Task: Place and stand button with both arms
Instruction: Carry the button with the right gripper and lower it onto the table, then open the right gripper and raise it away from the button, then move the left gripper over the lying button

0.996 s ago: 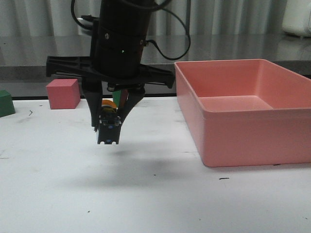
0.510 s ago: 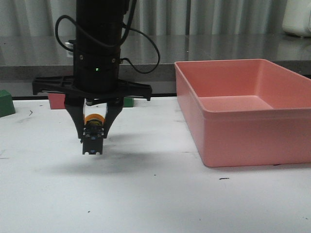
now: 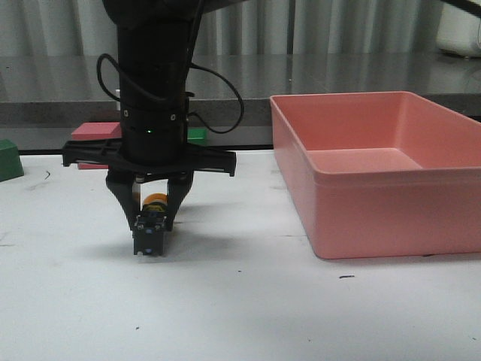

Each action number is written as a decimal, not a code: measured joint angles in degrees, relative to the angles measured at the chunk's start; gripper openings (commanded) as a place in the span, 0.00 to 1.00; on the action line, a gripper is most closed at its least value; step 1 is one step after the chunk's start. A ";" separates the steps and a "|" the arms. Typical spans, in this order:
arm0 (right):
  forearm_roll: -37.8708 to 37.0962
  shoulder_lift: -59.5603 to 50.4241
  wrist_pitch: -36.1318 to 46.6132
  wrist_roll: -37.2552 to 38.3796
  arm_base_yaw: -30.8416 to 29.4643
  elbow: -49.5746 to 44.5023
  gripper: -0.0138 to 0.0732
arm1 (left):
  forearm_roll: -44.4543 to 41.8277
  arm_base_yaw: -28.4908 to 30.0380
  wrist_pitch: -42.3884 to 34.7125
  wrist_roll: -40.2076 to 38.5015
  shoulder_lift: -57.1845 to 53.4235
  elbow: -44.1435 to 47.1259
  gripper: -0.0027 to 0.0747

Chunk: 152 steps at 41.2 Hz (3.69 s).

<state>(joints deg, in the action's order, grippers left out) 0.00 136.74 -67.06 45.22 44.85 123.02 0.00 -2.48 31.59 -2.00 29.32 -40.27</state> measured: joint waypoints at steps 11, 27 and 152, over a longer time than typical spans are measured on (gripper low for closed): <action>0.00 0.53 0.00 0.20 0.00 0.14 0.70 | 0.00 0.00 0.00 0.00 0.00 0.00 0.77; -2.17 -3.50 -1.01 -2.12 0.00 0.14 0.72 | 0.00 0.00 0.00 0.00 0.00 0.00 0.77; -4.85 -107.27 23.95 -42.24 -1.61 -80.49 0.72 | 0.00 -21.79 13.93 1.61 32.85 -16.64 0.77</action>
<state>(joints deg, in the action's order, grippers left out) -4.85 29.47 -43.11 2.98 43.24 42.53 0.00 -24.28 45.53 -0.39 62.16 -56.91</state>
